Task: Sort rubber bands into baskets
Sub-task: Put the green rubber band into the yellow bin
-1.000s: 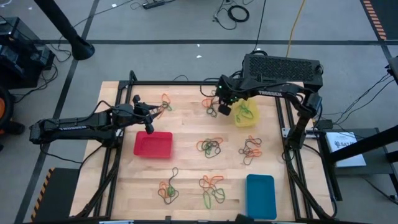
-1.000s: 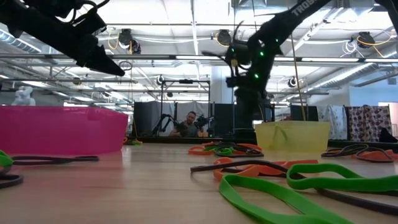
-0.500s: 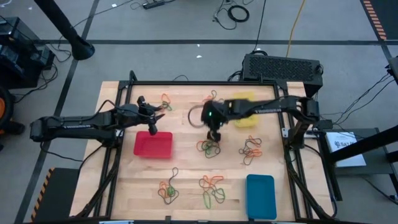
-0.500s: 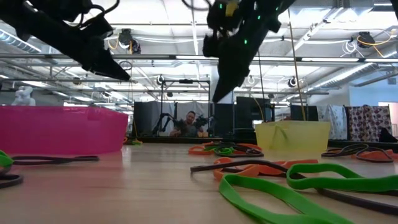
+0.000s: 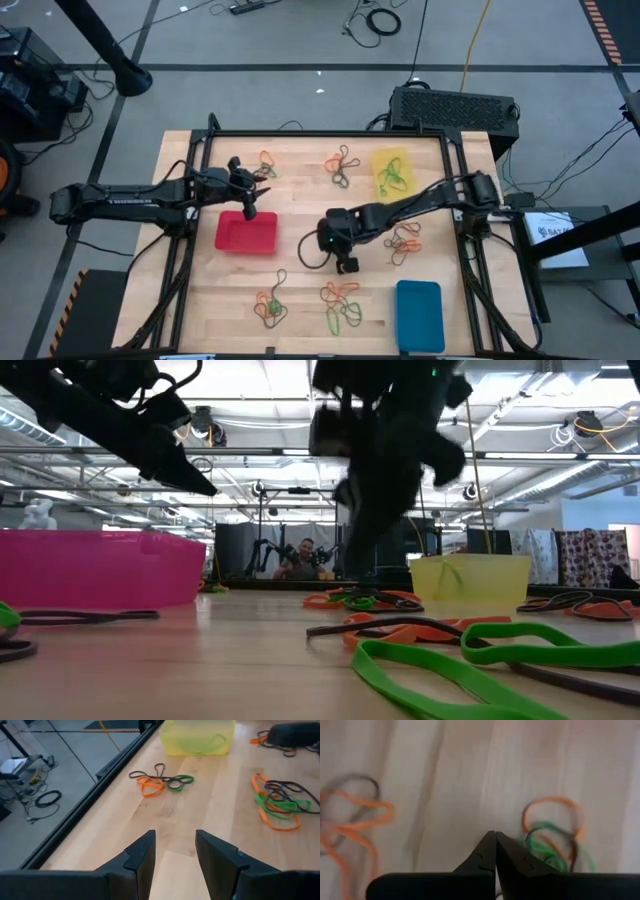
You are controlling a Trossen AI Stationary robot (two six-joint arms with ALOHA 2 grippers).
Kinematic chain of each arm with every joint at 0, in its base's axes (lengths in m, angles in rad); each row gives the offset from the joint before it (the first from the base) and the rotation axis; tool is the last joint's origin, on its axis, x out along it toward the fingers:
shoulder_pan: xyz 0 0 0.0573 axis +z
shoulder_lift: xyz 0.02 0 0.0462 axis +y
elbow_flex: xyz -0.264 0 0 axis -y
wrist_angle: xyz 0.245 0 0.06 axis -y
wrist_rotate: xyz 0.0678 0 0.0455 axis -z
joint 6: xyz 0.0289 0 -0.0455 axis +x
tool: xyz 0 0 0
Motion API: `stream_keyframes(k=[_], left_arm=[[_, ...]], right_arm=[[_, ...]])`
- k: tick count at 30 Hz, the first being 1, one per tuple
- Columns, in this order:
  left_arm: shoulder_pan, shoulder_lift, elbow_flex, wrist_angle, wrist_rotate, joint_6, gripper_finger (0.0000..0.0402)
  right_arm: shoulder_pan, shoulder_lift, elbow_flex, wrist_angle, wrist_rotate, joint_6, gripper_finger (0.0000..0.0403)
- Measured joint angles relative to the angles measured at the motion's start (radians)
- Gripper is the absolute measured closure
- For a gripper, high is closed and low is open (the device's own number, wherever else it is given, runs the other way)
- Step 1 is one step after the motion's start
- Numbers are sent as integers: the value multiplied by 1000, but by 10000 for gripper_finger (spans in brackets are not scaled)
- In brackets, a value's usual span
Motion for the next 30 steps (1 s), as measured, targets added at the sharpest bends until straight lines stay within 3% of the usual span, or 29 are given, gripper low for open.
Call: stream_keyframes(k=[7, 23, 30], left_arm=[[0, 0, 0, 1, 4, 23, 253], [0, 0, 0, 3, 4, 21, 253], [0, 0, 0, 0, 4, 20, 253]], right_arm=[[14, 59, 0, -1, -2, -22, 402], [10, 60, 0, -13, 5, -36, 402], [10, 60, 0, -18, 53, -49, 361]])
